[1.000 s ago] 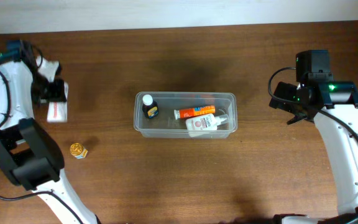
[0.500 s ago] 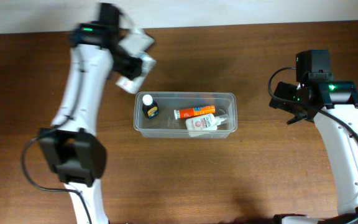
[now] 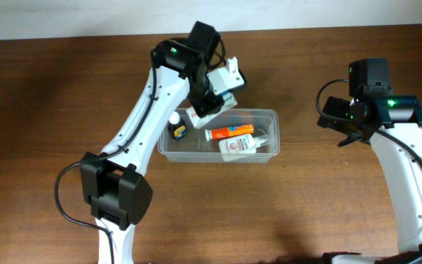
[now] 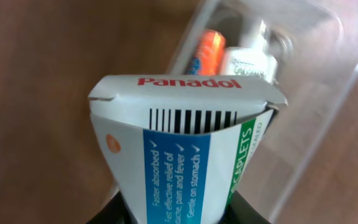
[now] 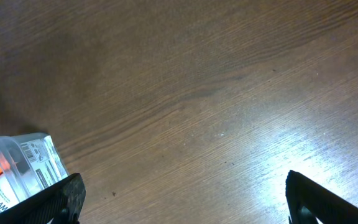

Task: Pack container
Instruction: 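Lower the Panadol box into the container and open the left gripper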

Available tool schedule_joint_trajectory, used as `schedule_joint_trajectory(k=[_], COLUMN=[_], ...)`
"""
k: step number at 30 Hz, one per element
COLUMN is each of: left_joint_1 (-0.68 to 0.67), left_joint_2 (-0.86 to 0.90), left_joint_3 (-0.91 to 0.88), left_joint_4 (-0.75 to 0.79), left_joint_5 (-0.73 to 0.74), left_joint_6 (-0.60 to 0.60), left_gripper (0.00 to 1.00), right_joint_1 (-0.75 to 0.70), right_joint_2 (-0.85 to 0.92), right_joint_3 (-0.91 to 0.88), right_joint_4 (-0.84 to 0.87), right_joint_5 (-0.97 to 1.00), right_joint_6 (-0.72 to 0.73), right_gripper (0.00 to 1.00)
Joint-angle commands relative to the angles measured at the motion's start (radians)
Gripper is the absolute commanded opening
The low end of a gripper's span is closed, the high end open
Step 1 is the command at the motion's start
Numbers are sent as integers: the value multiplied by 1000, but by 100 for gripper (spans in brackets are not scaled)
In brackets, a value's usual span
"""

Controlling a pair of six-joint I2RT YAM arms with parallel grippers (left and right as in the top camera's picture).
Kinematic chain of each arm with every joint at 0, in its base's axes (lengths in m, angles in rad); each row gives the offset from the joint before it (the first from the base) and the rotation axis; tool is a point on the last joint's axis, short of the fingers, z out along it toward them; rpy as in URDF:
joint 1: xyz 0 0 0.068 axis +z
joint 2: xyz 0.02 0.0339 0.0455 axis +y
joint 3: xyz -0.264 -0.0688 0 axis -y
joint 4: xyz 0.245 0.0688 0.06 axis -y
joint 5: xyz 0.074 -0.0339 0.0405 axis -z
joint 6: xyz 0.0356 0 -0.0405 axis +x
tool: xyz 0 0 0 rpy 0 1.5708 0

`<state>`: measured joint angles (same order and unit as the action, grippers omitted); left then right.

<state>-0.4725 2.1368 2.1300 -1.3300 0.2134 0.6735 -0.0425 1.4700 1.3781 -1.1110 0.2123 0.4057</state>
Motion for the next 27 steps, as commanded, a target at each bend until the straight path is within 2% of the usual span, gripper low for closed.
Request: schedule_joint_trajectory(k=[1, 6, 10, 12, 13, 17, 20, 24, 26, 27], left_joint_1=[3, 6, 6, 6, 6, 6, 10, 52, 96, 145], left_joint_2=[-26, -26, -26, -26, -26, -34, -57, -132, -177, -211], left_joint_3=[-72, -171, -219, -221, -220, -180, -121, -76, -75, -75], left_joint_4=[-39, -43, -23, -15, -13, -14, -25, -10, -2, 2], left_joint_5=[4, -23, -27, -27, -27, -39, -129, -254, -277, -299], left_joint_6=[24, 24, 24, 24, 24, -19, -85, -240, -350, -480], left_gripper=[31, 34, 51, 70, 76, 92, 94, 97, 99, 99], right_joint_1=[-4, -4, -4, -4, -4, -4, -4, -4, -4, -4], right_joint_2=[3, 3, 3, 3, 3, 3, 3, 3, 3, 3], right_joint_3=[13, 13, 13, 13, 13, 13, 13, 13, 13, 13], right_joint_4=[0, 0, -1, -1, -1, -1, -1, -1, 0, 0], right_joint_5=[10, 10, 9, 9, 9, 9, 10, 9, 9, 10], right_joint_6=[-9, -8, -8, -8, -8, -8, -9, -13, -24, -32], right_gripper=[95, 95, 95, 95, 95, 95, 95, 95, 95, 95])
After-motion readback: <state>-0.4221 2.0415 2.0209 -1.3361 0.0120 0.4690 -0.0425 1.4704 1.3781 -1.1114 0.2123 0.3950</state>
